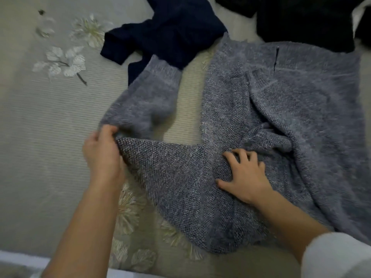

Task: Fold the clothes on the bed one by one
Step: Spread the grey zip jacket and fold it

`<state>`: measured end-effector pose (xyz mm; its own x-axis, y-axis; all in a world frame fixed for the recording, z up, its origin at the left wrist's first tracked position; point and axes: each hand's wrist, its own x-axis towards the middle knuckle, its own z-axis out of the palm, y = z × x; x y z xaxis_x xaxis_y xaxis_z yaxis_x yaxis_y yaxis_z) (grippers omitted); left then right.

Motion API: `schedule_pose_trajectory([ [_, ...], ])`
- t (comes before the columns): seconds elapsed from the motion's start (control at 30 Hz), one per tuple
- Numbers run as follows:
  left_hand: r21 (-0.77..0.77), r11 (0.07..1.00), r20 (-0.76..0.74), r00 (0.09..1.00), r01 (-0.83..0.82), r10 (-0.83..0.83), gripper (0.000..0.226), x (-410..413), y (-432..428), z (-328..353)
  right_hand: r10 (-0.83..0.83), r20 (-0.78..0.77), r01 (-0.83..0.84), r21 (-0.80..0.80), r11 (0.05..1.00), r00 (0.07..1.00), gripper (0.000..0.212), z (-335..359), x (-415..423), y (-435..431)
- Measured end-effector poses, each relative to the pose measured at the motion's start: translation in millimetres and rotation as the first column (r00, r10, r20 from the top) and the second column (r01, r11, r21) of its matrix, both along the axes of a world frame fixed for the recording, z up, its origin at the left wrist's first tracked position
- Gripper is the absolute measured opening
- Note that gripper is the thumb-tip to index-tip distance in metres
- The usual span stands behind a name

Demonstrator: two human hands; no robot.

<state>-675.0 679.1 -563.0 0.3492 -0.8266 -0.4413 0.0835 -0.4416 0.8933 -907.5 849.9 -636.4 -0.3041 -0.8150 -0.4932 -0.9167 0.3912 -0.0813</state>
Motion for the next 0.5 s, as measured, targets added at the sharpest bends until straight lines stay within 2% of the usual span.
schedule_pose_trajectory([
  [0.07,-0.121,0.992,0.224,0.973,-0.024,0.051,0.019,9.4,6.4,12.1,-0.015,0.011,0.015,0.029,0.999,1.0,0.08,3.4,-3.0,-4.8],
  [0.1,-0.162,0.987,0.283,0.958,0.004,0.043,0.023,9.1,11.9,15.2,-0.023,0.018,0.022,0.041,0.999,1.0,0.079,4.6,-4.0,-7.2],
  [0.23,-0.262,0.961,0.309,0.951,0.091,-0.006,0.024,-8.3,25.3,11.7,-0.034,0.031,0.032,0.069,0.997,0.999,0.08,6.7,-4.0,-12.4],
  [0.27,-0.25,0.955,0.339,0.938,0.159,-0.067,0.019,-15.2,26.2,9.9,-0.031,0.026,0.029,0.074,0.997,0.999,0.08,6.0,-3.5,-12.7],
  [0.3,-0.23,0.928,0.383,0.904,0.292,-0.19,0.014,-23.0,26.8,7.1,-0.03,0.021,0.028,0.074,0.997,0.999,0.08,5.3,-3.2,-12.8],
  [0.33,-0.195,0.858,0.418,0.831,0.475,-0.366,0.011,-31.5,28.9,4.8,-0.033,0.021,0.031,0.073,0.997,0.999,0.08,4.8,-3.4,-12.8],
  [0.4,-0.085,0.586,0.424,0.562,0.806,-0.71,0.017,-44.4,38.2,-0.9,-0.041,0.033,0.039,0.064,0.997,0.999,0.081,4.0,-4.8,-12.3],
  [0.43,-0.029,0.499,0.48,0.451,0.866,-0.753,0.027,-47.2,43.4,-7.5,-0.042,0.04,0.04,0.061,0.997,0.998,0.082,3.8,-5.8,-11.7],
  [0.47,0.037,0.507,0.576,0.396,0.861,-0.715,0.036,-45.6,44.9,-17.0,-0.04,0.045,0.038,0.062,0.997,0.998,0.083,3.5,-6.8,-11.0],
  [0.5,0.095,0.595,0.666,0.393,0.798,-0.634,0.043,-43.3,44.6,-23.2,-0.039,0.048,0.036,0.063,0.997,0.998,0.085,2.9,-7.6,-10.6],
])
